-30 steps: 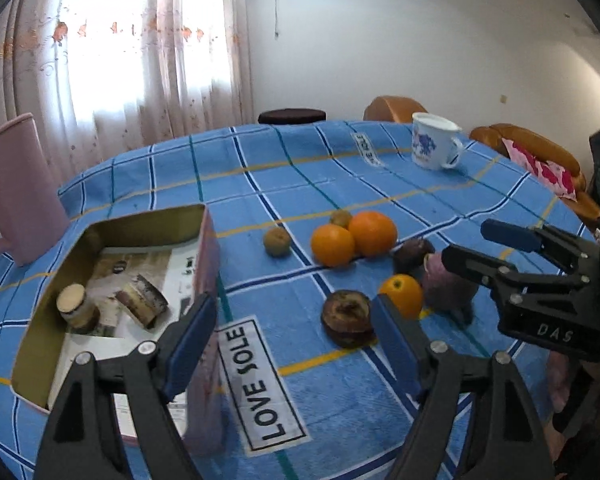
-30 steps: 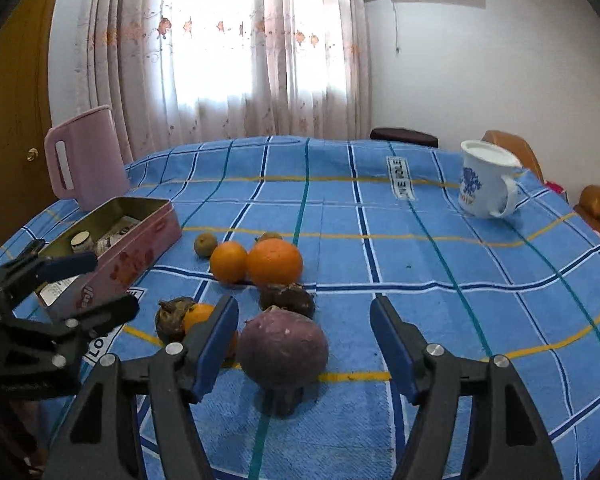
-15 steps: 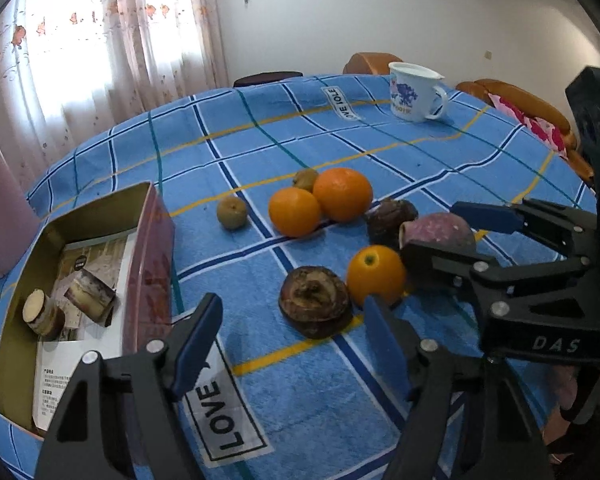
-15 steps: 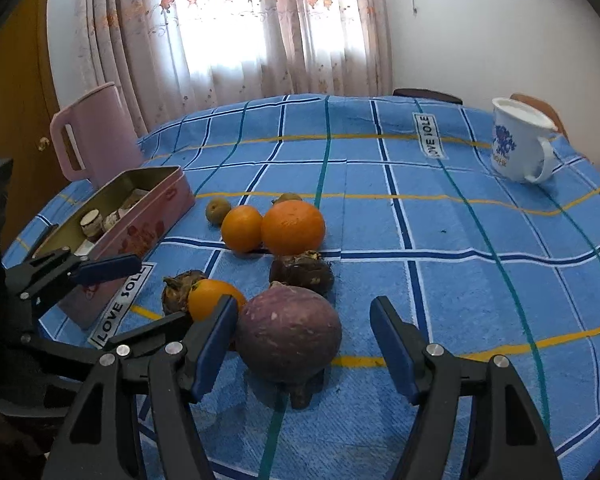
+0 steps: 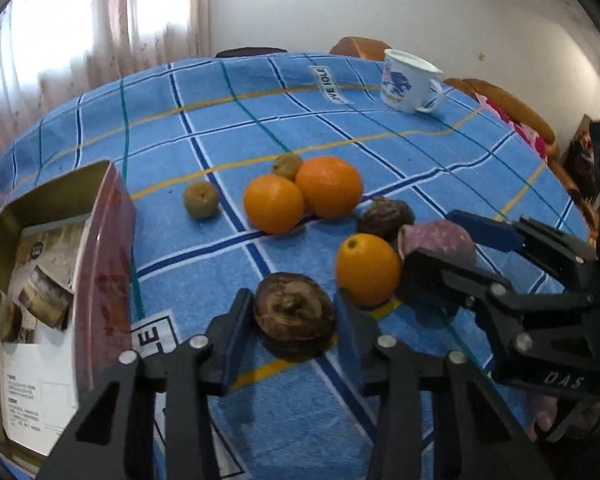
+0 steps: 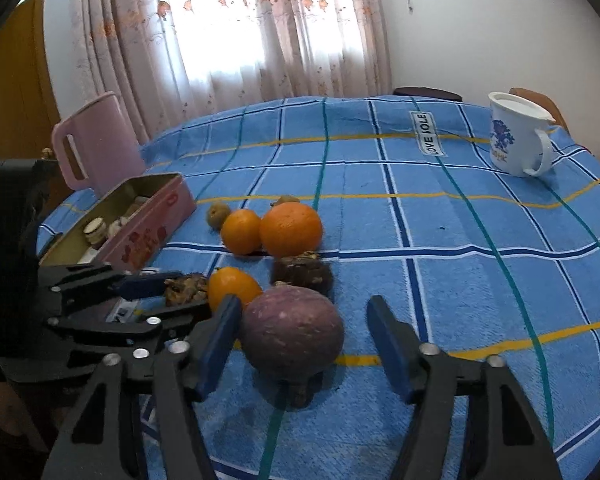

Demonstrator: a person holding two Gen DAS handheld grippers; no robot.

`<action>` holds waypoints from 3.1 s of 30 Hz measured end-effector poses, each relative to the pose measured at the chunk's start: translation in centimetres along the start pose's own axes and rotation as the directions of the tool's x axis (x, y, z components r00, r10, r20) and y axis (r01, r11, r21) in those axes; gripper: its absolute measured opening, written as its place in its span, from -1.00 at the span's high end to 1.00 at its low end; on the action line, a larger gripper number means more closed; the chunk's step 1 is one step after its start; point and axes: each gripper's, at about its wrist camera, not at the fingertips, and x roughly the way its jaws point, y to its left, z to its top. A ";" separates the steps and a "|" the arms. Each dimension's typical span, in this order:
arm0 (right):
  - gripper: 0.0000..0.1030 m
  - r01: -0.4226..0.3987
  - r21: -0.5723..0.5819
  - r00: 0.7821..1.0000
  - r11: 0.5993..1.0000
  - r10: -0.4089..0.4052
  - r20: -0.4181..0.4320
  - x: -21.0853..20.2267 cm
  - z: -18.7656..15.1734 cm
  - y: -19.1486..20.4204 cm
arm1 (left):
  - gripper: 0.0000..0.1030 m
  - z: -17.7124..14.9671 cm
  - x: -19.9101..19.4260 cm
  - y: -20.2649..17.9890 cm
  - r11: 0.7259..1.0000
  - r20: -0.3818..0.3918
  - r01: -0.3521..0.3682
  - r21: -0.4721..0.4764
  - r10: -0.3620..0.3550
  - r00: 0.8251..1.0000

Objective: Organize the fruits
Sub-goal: 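Grasp a brown round fruit with the left gripper while the right grasps the purple fruit, then carry both fruits into the pink tin box and open both grippers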

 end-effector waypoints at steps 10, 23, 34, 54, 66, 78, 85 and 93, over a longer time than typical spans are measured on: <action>-0.01 0.022 -0.037 0.998 0.999 -0.020 0.061 -1.0 -0.5 0.7 | 0.17 -0.4 -2.4 0.6 0.999 0.122 0.030 -0.033 -0.026 0.992; -0.01 0.018 -0.049 0.984 0.999 -0.009 0.177 -2.9 -0.9 0.9 | 0.17 -1.5 -4.5 0.6 0.998 0.235 0.004 -0.067 0.012 0.972; -0.01 0.004 -0.039 0.963 0.999 0.007 0.271 -4.6 -1.3 0.7 | 0.18 -1.9 -6.0 0.8 0.996 0.312 -0.022 -0.082 0.046 0.949; -0.01 -0.003 -0.055 0.929 0.998 0.023 0.370 -6.2 -1.8 0.8 | 0.18 -2.5 -7.7 0.5 0.994 0.400 -0.065 -0.086 0.094 0.912; -0.01 0.019 -0.069 0.908 0.997 0.012 0.418 -7.2 -1.6 1.3 | 0.17 -2.5 -8.4 0.6 0.992 0.433 -0.092 -0.084 0.120 0.893; -0.01 -0.016 -0.118 0.904 0.993 0.064 0.423 -7.3 1.1 3.3 | 0.18 -2.4 -9.6 2.6 0.985 0.446 -0.114 -0.132 0.162 0.880; -0.01 -0.062 -0.164 0.904 0.984 0.125 0.409 -6.6 3.1 5.6 | 0.18 -2.7 -10.4 4.7 0.976 0.448 -0.122 -0.180 0.191 0.873; -0.01 -0.150 -0.213 0.912 0.965 0.219 0.347 -4.1 5.8 9.4 | 0.18 -3.4 -10.9 9.2 0.950 0.418 -0.142 -0.278 0.253 0.873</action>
